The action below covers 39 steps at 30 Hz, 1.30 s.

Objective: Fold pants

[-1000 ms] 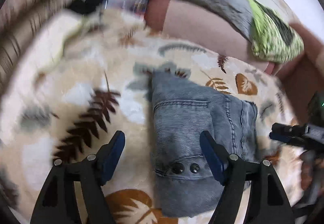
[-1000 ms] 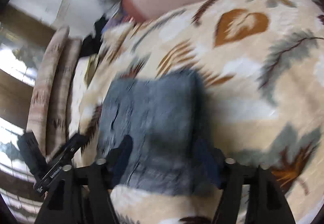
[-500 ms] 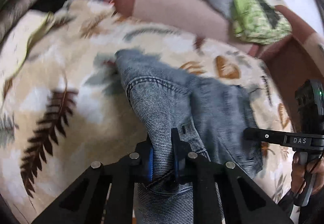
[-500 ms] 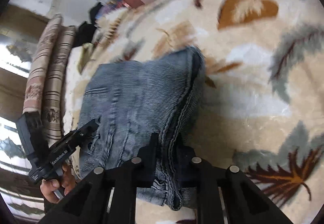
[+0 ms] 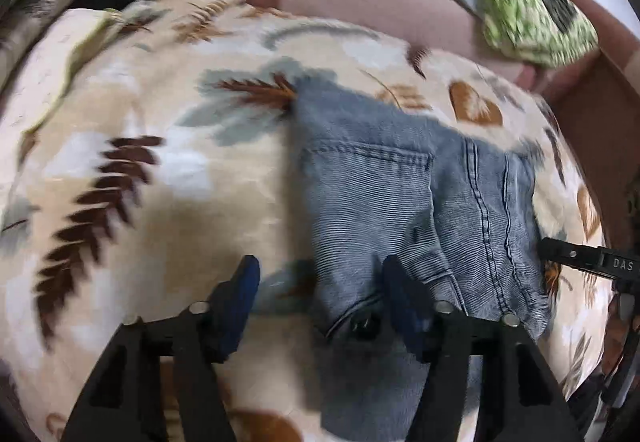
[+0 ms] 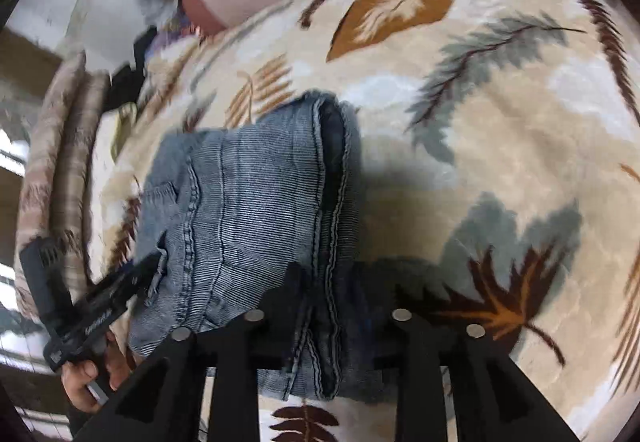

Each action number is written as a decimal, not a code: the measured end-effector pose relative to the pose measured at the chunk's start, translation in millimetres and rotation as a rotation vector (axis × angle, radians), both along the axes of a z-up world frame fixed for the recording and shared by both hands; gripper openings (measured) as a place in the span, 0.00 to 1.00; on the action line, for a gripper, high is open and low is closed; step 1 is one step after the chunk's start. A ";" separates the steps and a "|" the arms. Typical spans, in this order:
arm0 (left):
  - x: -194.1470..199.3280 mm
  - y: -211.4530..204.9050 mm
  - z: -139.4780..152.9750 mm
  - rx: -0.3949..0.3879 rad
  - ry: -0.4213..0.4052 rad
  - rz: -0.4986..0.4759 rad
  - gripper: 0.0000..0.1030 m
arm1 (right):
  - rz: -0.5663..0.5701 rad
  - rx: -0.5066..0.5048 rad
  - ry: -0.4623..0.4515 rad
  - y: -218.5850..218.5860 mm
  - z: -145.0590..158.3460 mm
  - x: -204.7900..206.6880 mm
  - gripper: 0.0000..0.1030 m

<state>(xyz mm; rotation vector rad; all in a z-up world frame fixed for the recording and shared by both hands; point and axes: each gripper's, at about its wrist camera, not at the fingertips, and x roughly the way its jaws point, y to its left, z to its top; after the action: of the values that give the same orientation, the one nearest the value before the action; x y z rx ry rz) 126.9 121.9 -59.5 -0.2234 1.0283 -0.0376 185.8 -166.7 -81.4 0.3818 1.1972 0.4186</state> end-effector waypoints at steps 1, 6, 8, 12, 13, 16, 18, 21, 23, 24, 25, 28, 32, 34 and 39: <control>-4.1 1.4 7.6 0.013 -0.032 0.005 0.63 | -0.009 0.006 -0.043 1.3 15.5 -0.8 0.32; -22.0 -19.0 22.5 0.012 -0.086 -0.029 0.66 | 0.089 0.265 -0.113 23.0 48.9 -6.4 0.68; -16.9 -34.6 0.5 0.053 -0.012 -0.050 0.66 | 0.132 0.299 0.003 34.6 17.3 0.1 0.68; -21.3 -37.7 -9.5 0.073 0.018 -0.002 0.71 | 0.068 0.245 0.177 24.6 -32.3 5.8 0.51; -24.0 -36.7 0.0 0.072 -0.006 0.000 0.71 | 0.075 0.231 0.165 24.0 -23.0 6.6 0.52; -31.5 -42.2 25.9 0.065 -0.095 -0.008 0.71 | 0.104 0.203 0.041 28.6 22.0 18.0 0.55; -29.2 -54.3 22.1 0.057 -0.088 -0.054 0.73 | 0.127 0.269 0.000 37.2 40.6 33.7 0.61; -13.2 -72.8 -16.7 0.170 0.020 -0.082 0.73 | 0.159 0.257 0.002 58.7 31.0 64.4 0.68; -13.0 -79.9 -22.1 0.217 -0.006 -0.102 0.74 | 0.103 0.184 0.154 61.4 -17.5 88.9 0.55; -14.3 -78.5 -20.6 0.216 -0.007 -0.099 0.75 | 0.075 0.202 0.194 59.6 -28.0 91.8 0.37; -14.3 -75.5 -19.0 0.201 -0.004 -0.096 0.75 | 0.078 0.195 0.168 57.7 -23.2 89.4 0.36; -16.4 -69.0 -18.8 0.177 0.004 -0.101 0.76 | 0.105 0.161 0.089 58.4 1.1 72.9 0.38; -20.4 -64.6 -15.6 0.164 -0.002 -0.102 0.76 | 0.088 0.195 0.011 37.1 27.6 29.7 0.63; -12.8 -71.3 -18.2 0.161 0.003 -0.093 0.76 | 0.114 0.184 0.020 35.9 19.8 17.5 0.69; -26.5 -71.5 -1.1 0.163 0.004 -0.056 0.76 | 0.114 0.098 0.063 33.6 -11.1 12.3 0.75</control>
<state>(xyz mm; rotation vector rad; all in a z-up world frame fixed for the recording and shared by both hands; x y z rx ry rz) 100.3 50.3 -60.5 -0.0465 1.0358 -0.0044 198.1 -133.0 -92.5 0.4143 1.2672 0.5689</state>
